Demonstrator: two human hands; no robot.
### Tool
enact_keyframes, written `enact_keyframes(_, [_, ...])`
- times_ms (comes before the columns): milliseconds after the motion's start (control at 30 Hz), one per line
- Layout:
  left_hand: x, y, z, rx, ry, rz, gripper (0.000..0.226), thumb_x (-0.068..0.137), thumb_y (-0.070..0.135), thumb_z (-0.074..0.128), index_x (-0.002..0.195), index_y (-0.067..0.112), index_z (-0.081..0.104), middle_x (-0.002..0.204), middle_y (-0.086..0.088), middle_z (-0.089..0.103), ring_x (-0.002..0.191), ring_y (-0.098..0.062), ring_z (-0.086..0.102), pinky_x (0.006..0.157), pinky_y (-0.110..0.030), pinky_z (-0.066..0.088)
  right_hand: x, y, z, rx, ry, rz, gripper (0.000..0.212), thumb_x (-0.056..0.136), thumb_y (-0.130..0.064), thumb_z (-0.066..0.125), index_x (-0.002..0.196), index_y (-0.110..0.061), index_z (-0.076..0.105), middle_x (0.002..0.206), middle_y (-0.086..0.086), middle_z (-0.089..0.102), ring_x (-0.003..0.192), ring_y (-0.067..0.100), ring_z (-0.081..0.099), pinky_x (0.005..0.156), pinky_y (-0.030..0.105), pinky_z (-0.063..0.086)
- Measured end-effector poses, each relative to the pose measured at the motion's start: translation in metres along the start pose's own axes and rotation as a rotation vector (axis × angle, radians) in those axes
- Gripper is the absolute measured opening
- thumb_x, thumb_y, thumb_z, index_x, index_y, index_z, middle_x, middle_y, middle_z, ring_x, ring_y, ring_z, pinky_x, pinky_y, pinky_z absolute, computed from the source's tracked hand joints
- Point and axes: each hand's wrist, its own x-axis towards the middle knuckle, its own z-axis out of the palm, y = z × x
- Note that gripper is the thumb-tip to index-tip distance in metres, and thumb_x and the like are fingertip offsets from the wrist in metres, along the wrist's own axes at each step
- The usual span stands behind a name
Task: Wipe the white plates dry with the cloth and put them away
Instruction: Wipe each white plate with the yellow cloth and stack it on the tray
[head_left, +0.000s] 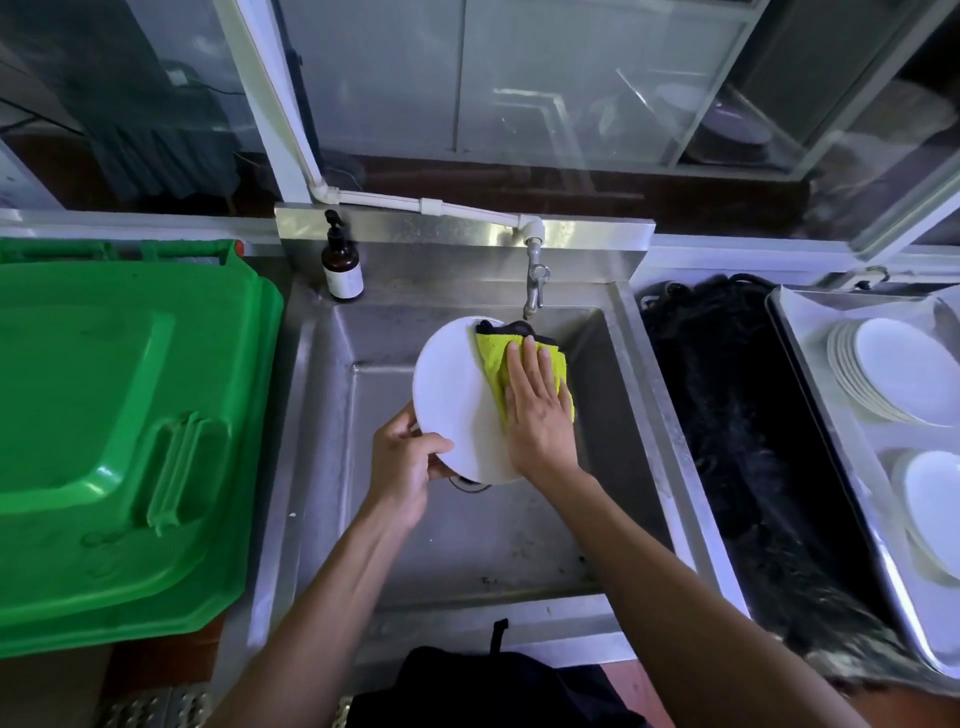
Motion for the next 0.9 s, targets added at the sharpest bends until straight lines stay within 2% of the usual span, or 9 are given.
enact_keyframes(100, [0.004,-0.003,0.008,-0.01,-0.012,0.0,0.05,0.055,0.0,0.062,0.102,0.013,0.073,0.089,-0.006,0.073,0.072,-0.025,0.069,0.062,-0.045,0.061,-0.011,-0.002,0.001,0.033,-0.029,0.071,0.057,0.11,-0.024,0.022,0.163,-0.029,0.002,0.169,-0.012,-0.01,0.156,0.012,-0.013,0.127,0.047,0.003])
enact_keyframes(233, [0.009,-0.006,0.019,-0.011,-0.03,-0.014,0.047,0.058,0.0,0.061,0.1,0.015,0.075,0.088,-0.008,0.072,0.07,-0.025,0.066,0.058,-0.039,0.058,-0.022,-0.012,-0.001,0.158,-0.078,0.108,0.057,0.109,-0.021,0.027,0.163,-0.026,0.008,0.17,-0.009,-0.005,0.157,0.016,-0.005,0.124,0.052,0.012])
enact_keyframes(367, [0.01,-0.01,0.024,0.01,-0.086,0.002,0.048,0.073,-0.009,0.06,0.111,0.015,0.075,0.094,-0.01,0.075,0.075,-0.027,0.068,0.058,-0.034,0.057,-0.033,-0.024,-0.001,0.349,-0.118,0.064,0.06,0.106,-0.024,0.031,0.163,-0.021,0.011,0.17,-0.005,-0.004,0.157,0.018,-0.007,0.124,0.05,0.015])
enact_keyframes(500, [0.01,-0.011,0.022,0.0,-0.108,0.021,0.051,0.079,-0.006,0.063,0.121,0.022,0.073,0.108,-0.01,0.077,0.086,-0.024,0.074,0.062,-0.033,0.057,-0.04,-0.032,0.002,0.458,-0.119,0.021,0.063,0.104,0.0,0.033,0.162,-0.018,0.013,0.169,-0.005,-0.001,0.156,0.015,-0.007,0.126,0.043,0.015])
enact_keyframes(600, [0.011,-0.01,0.018,-0.036,-0.107,0.016,0.051,0.082,-0.008,0.061,0.123,0.021,0.072,0.108,-0.009,0.076,0.087,-0.024,0.073,0.064,-0.033,0.057,-0.046,-0.032,0.004,0.435,-0.099,-0.031,0.061,0.106,-0.003,0.035,0.162,-0.018,0.015,0.17,-0.003,0.002,0.157,0.017,-0.004,0.126,0.04,0.015])
enact_keyframes(733, [0.011,-0.008,0.013,-0.114,-0.059,0.002,0.053,0.078,-0.016,0.055,0.117,0.015,0.073,0.093,-0.008,0.074,0.074,-0.025,0.068,0.062,-0.033,0.056,-0.054,-0.02,0.012,0.287,-0.063,-0.07,0.056,0.109,-0.022,0.039,0.161,-0.019,0.017,0.168,-0.005,0.004,0.157,0.019,0.0,0.126,0.045,0.016])
enact_keyframes(900, [0.009,-0.006,0.008,-0.119,-0.023,0.001,0.053,0.077,-0.023,0.046,0.114,0.007,0.069,0.091,-0.01,0.073,0.082,-0.029,0.068,0.077,-0.051,0.06,-0.052,0.003,0.019,0.213,-0.038,-0.015,0.054,0.111,-0.023,0.031,0.162,-0.018,0.014,0.168,-0.004,0.002,0.157,0.019,-0.003,0.126,0.048,0.009])
